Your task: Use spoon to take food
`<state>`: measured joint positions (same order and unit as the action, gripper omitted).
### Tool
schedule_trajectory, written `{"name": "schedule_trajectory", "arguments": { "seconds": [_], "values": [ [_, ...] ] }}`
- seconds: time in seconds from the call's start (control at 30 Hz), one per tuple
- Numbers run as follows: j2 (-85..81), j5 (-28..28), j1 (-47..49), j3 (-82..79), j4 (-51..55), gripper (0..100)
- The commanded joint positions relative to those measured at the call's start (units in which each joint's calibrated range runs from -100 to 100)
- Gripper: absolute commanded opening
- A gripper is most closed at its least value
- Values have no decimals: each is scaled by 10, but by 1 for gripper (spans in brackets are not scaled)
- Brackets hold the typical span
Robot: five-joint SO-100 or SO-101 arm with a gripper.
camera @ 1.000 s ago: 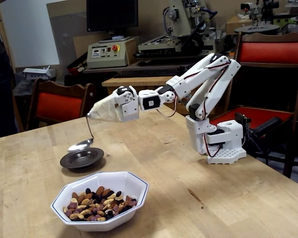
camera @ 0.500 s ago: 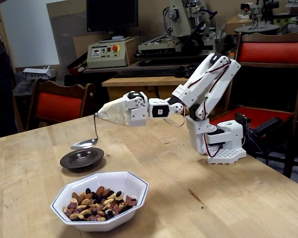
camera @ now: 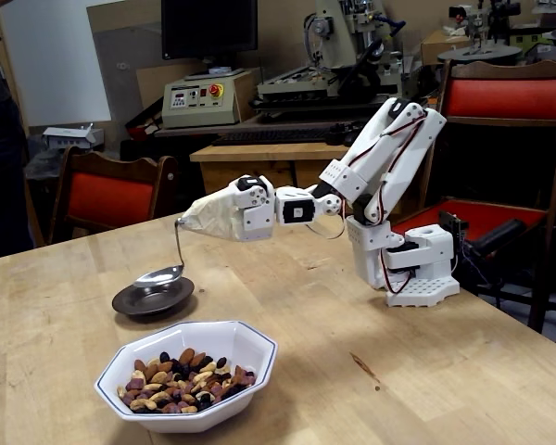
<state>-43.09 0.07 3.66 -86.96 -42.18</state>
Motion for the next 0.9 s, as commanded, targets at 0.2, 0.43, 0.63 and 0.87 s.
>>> {"name": "schedule_trajectory", "arguments": {
  "seconds": [0.2, 0.43, 0.63, 0.87],
  "values": [
    [170, -3, 2, 155, -18, 4],
    [180, -3, 2, 211, -18, 4],
    [180, 0, 2, 233, -18, 4],
    [222, -1, 1, 231, -18, 4]
  ]
}}
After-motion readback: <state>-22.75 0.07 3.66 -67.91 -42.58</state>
